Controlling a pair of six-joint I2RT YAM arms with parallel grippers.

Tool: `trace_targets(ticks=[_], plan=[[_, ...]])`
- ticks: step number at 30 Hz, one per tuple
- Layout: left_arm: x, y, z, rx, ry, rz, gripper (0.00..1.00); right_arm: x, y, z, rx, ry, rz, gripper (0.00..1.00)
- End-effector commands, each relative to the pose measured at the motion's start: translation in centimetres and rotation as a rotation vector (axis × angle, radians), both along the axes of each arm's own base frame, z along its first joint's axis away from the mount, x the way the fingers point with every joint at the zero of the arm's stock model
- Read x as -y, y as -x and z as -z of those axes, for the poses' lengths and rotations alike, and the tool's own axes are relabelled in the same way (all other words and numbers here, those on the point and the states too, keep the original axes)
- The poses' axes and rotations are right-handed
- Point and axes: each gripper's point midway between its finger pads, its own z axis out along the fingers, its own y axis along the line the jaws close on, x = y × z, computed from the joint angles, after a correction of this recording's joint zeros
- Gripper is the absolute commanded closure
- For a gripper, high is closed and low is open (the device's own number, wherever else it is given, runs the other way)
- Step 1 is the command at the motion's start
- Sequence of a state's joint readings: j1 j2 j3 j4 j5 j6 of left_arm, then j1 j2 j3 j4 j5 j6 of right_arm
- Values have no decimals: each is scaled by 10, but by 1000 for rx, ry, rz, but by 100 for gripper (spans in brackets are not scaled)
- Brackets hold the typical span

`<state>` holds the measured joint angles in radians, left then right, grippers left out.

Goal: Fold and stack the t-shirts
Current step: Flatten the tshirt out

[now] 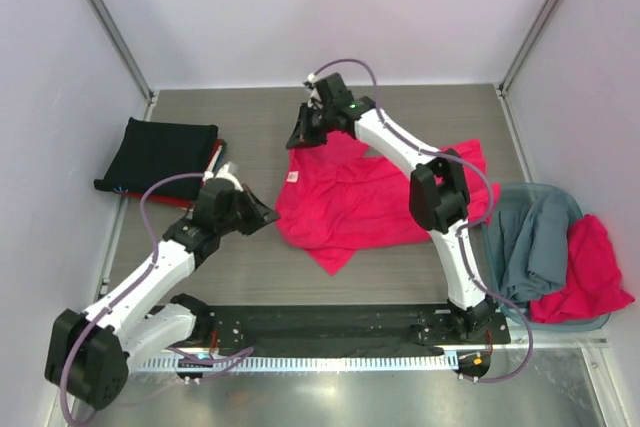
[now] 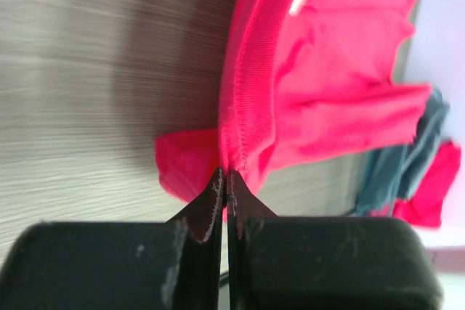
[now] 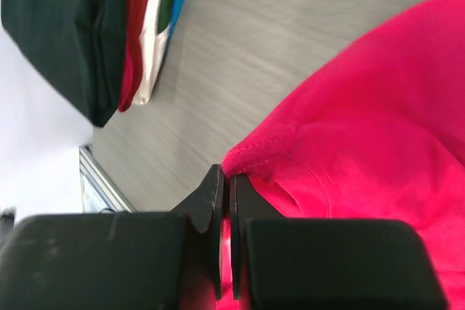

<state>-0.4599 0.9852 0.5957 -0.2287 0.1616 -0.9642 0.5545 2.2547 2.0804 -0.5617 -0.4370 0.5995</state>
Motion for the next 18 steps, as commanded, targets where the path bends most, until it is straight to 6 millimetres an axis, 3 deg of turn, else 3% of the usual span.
trace_targets(ticks=[1, 5, 7, 8, 9, 10, 11, 12, 14, 17, 18], plan=[[-15, -1, 4, 4, 57, -35, 100, -35, -3, -73, 229, -121, -56, 95], [-30, 1, 22, -34, 38, -70, 100, -66, 3, -62, 247, -154, -106, 96], [-36, -4, 28, -54, 54, -93, 100, -83, 3, -74, 285, -194, -137, 96], [-36, -3, 29, -70, 71, -81, 100, -92, 4, -66, 279, -196, -150, 96], [-43, -9, 29, -71, 78, -109, 100, -98, 4, -78, 305, -219, -160, 95], [-46, -11, 28, -71, 85, -117, 100, -101, 5, -79, 310, -227, -169, 89], [-49, -13, 30, -85, 94, -123, 100, -102, 6, -79, 310, -231, -177, 62], [-56, -16, 31, -87, 96, -151, 100, -100, 6, -85, 337, -227, -183, 54], [-61, -21, 28, -71, 89, -168, 100, -86, 2, -74, 348, -165, -139, 38], [-67, -26, 26, -59, 61, -184, 100, -44, -2, -68, 366, -72, -71, 34], [-68, -27, 26, -55, 56, -189, 100, -14, -6, -66, 366, -27, -15, 34]])
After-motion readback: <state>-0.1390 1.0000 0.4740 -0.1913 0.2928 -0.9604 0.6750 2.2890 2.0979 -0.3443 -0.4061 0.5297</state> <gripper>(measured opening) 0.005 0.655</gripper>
